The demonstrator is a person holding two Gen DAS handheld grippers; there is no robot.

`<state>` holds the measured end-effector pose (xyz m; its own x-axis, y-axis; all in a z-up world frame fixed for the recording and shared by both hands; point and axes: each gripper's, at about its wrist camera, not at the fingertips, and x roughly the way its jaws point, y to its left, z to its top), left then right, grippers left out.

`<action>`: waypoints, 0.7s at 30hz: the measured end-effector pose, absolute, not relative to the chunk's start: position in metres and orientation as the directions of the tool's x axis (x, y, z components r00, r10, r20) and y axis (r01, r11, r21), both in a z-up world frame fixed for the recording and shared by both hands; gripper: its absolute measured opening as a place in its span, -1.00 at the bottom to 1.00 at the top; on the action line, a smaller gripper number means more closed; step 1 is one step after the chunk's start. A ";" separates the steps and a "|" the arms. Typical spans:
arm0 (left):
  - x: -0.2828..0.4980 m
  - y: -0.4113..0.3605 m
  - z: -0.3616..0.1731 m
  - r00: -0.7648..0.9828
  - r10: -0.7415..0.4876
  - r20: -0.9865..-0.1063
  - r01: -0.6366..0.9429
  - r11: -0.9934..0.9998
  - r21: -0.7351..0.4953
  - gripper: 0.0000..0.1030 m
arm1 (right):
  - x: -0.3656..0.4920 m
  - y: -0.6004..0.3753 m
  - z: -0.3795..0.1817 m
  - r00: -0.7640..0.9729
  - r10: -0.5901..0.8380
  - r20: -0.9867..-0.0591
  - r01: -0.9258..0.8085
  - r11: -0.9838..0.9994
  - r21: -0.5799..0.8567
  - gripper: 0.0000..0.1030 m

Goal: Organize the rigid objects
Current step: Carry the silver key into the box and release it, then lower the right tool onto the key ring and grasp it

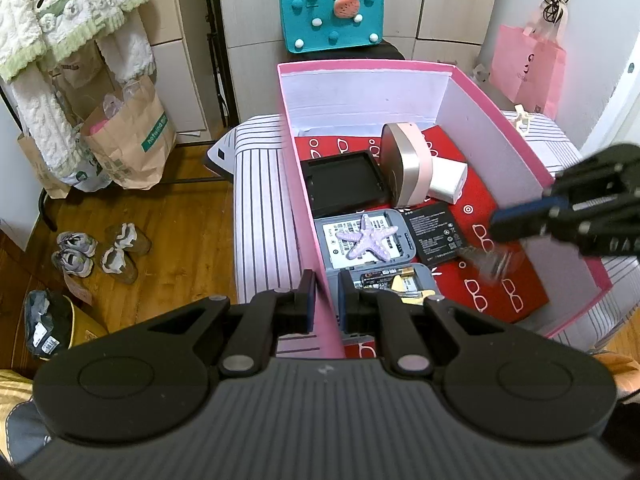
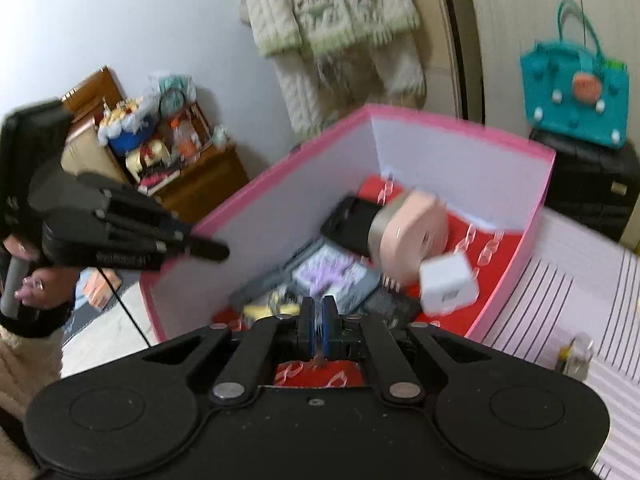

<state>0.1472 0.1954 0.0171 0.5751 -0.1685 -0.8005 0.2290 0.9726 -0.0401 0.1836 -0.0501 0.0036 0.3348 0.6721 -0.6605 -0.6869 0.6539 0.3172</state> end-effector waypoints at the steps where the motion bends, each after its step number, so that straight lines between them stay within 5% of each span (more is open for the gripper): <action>1: 0.147 0.195 0.017 0.576 -0.168 -0.800 0.228 0.973 -0.040 -0.80 | 0.183 -0.052 0.003 0.319 0.677 -0.663 -0.686 0.647 0.332 -0.79; 5: 0.147 0.196 0.016 0.578 -0.170 -0.798 0.226 0.973 -0.043 -0.80 | 0.176 -0.073 0.012 0.282 0.726 -0.627 -0.670 0.617 0.413 -0.62; 10: 0.147 0.194 0.016 0.578 -0.166 -0.799 0.220 0.974 -0.043 -0.80 | 0.165 -0.125 0.044 0.456 0.700 -0.550 -0.639 0.687 0.345 -0.31; 21: 0.144 0.182 0.016 0.584 -0.108 -0.805 0.225 0.974 0.033 -0.80 | 0.172 -0.211 0.002 0.618 0.450 -0.645 -0.432 0.880 0.199 -0.30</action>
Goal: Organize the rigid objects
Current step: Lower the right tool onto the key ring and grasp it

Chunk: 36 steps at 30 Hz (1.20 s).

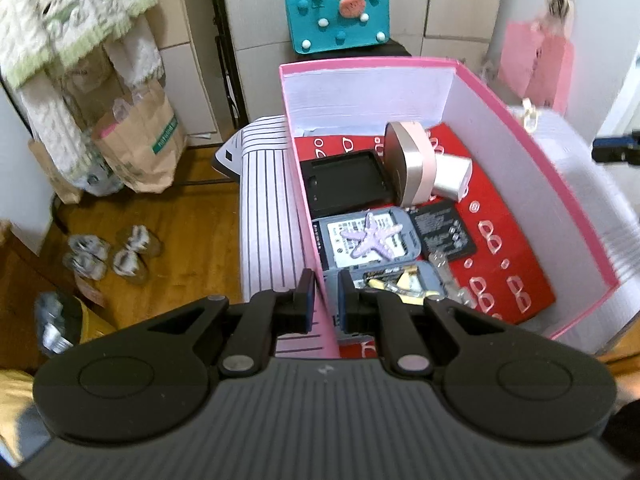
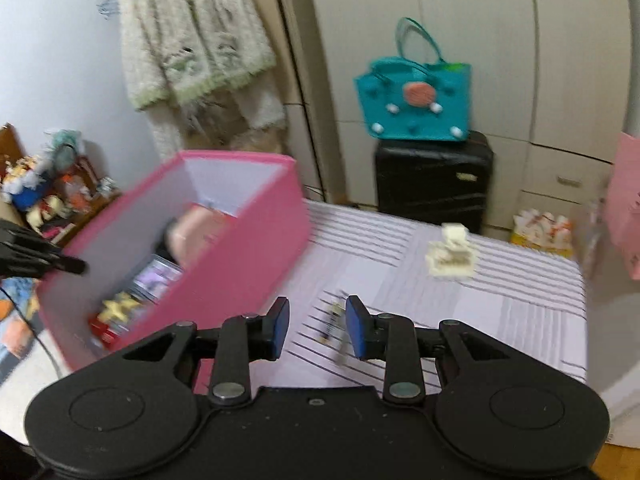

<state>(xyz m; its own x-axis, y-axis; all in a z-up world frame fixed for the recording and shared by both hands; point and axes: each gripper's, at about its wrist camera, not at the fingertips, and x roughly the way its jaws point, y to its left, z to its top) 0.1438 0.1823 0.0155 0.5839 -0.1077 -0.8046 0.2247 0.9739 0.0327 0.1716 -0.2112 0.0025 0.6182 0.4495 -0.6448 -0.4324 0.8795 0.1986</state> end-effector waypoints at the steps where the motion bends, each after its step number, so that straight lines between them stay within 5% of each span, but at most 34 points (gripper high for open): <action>1: 0.144 0.179 0.016 0.579 -0.094 -0.810 0.231 0.972 0.053 -0.80 | 0.174 -0.216 -0.003 0.614 0.447 -0.651 -0.423 0.882 0.207 -0.30; 15: 0.156 0.177 0.018 0.518 -0.074 -0.852 0.243 0.968 0.063 -0.80 | 0.207 -0.197 -0.054 0.585 0.445 -0.677 -0.452 0.873 0.184 -0.19; 26: 0.159 0.176 0.016 0.508 -0.074 -0.858 0.255 0.964 0.068 -0.80 | 0.244 -0.176 -0.072 0.586 0.381 -0.715 -0.451 0.887 0.103 -0.34; 28: 0.161 0.176 0.016 0.505 -0.076 -0.860 0.253 0.965 0.064 -0.80 | 0.242 -0.175 -0.072 0.581 0.407 -0.705 -0.470 0.875 0.117 -0.91; 36: 0.161 0.178 0.017 0.507 -0.086 -0.857 0.238 0.970 0.043 -0.80 | 0.236 -0.189 -0.046 0.562 0.520 -0.643 -0.446 0.845 0.294 -0.92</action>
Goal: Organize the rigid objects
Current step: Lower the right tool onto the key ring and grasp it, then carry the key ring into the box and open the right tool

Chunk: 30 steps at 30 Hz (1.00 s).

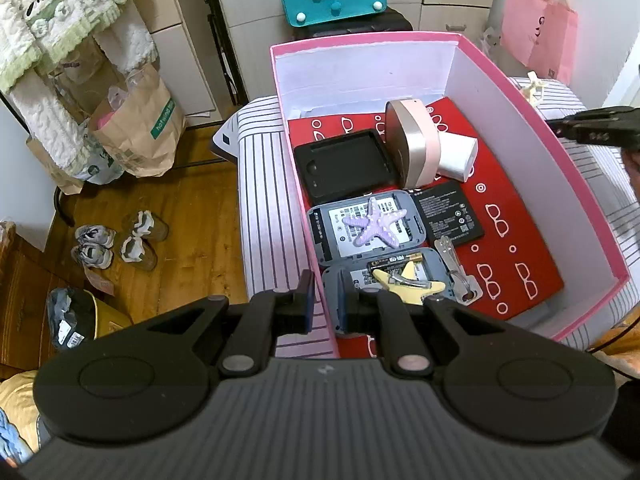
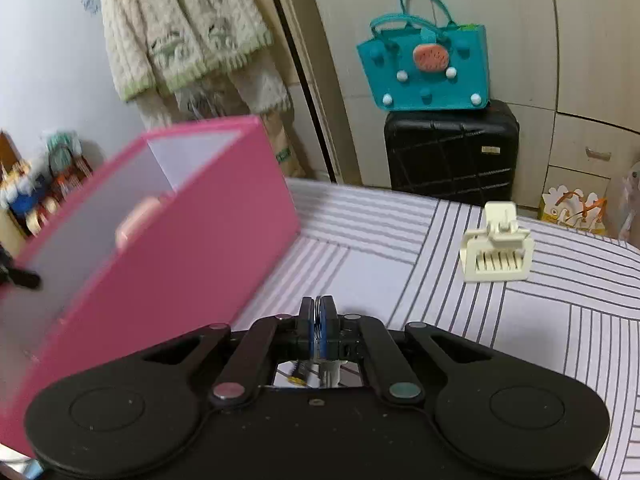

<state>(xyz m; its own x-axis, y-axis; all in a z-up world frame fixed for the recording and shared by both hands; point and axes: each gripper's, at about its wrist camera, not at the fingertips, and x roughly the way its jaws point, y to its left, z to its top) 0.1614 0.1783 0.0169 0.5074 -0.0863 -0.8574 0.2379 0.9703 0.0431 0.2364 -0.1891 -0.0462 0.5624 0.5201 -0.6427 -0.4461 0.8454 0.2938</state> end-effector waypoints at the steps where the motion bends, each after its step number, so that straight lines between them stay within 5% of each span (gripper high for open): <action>1: 0.161 0.179 0.017 0.509 -0.088 -0.856 0.237 0.971 0.041 -0.80 | 0.235 -0.190 -0.042 0.562 0.532 -0.633 -0.447 0.840 0.308 -0.92; 20: 0.161 0.181 0.016 0.516 -0.103 -0.850 0.243 0.969 0.031 -0.80 | 0.196 -0.144 0.063 0.521 0.742 -0.422 -0.647 0.666 0.372 -0.97; 30: 0.161 0.181 0.015 0.516 -0.106 -0.850 0.251 0.967 0.032 -0.80 | 0.205 -0.080 0.041 0.373 0.782 -0.498 -0.716 0.585 0.381 -0.97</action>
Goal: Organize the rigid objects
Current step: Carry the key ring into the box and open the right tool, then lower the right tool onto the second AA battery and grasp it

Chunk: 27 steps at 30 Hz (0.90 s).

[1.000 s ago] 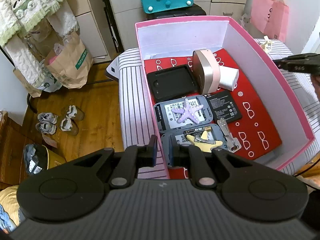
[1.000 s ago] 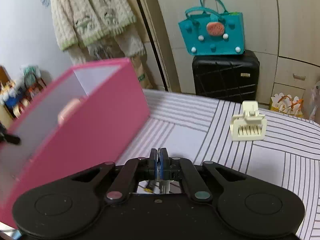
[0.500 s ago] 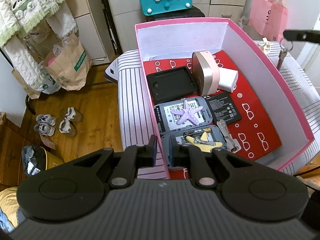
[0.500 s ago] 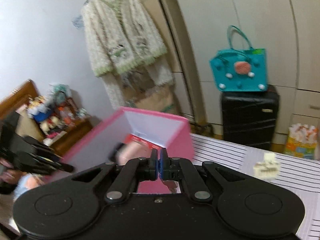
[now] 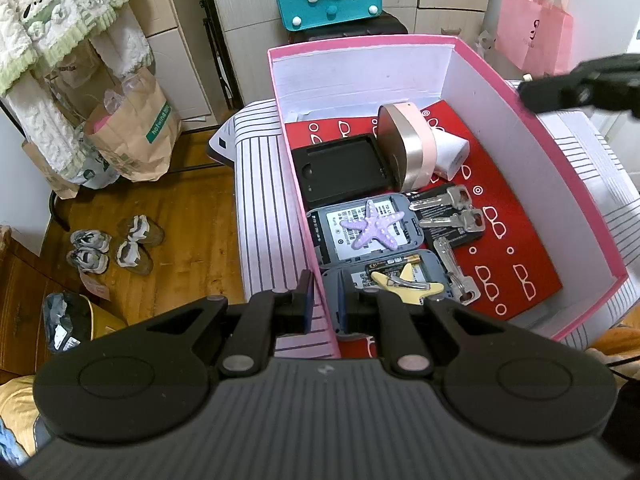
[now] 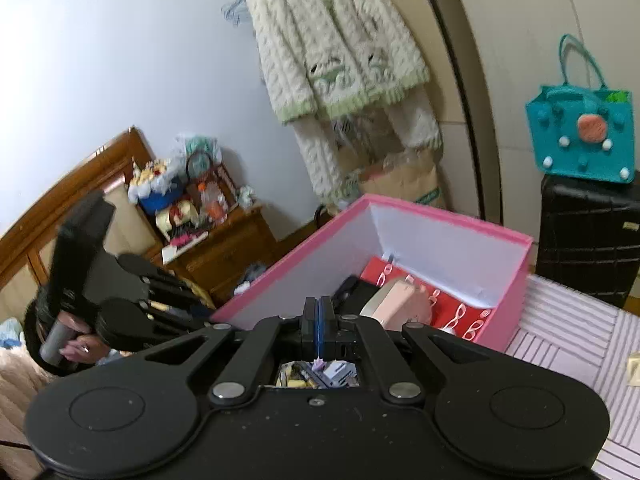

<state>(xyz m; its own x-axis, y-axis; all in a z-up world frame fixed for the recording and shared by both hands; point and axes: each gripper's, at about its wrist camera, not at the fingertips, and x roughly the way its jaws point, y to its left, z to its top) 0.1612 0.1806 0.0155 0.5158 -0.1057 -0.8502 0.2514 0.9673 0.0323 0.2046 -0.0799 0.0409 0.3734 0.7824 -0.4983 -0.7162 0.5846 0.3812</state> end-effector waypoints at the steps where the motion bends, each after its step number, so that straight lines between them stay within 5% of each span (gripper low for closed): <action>1: 0.161 0.181 0.016 0.516 -0.105 -0.850 0.250 0.968 0.033 -0.80 | 0.206 -0.077 0.038 0.370 0.779 -0.506 -0.715 0.587 0.380 -0.97; 13: 0.163 0.180 0.016 0.503 -0.103 -0.858 0.256 0.966 0.034 -0.80 | 0.204 -0.134 0.045 0.504 0.632 -0.589 -0.589 0.750 0.301 -0.82; 20: 0.171 0.178 0.018 0.471 -0.097 -0.877 0.260 0.965 0.033 -0.80 | 0.218 -0.159 -0.009 0.505 0.466 -0.726 -0.449 0.861 0.241 -0.56; 27: 0.176 0.181 0.018 0.457 -0.101 -0.884 0.238 0.971 0.013 -0.80 | 0.231 -0.148 -0.056 0.484 0.422 -0.767 -0.458 0.869 0.190 -0.39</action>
